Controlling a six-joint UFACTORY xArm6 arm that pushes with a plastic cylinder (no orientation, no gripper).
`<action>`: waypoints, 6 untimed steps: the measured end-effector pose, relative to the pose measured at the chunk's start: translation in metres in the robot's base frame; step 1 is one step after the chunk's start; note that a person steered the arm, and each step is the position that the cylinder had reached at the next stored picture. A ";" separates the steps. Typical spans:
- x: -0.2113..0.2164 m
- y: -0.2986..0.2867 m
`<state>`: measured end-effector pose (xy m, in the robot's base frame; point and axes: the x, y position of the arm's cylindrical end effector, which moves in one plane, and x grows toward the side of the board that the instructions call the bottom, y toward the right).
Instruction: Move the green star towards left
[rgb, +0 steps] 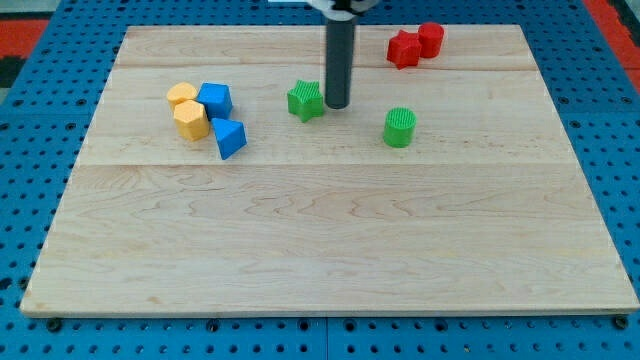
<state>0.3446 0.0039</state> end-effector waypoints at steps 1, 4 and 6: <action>0.000 0.014; -0.001 -0.015; -0.049 -0.008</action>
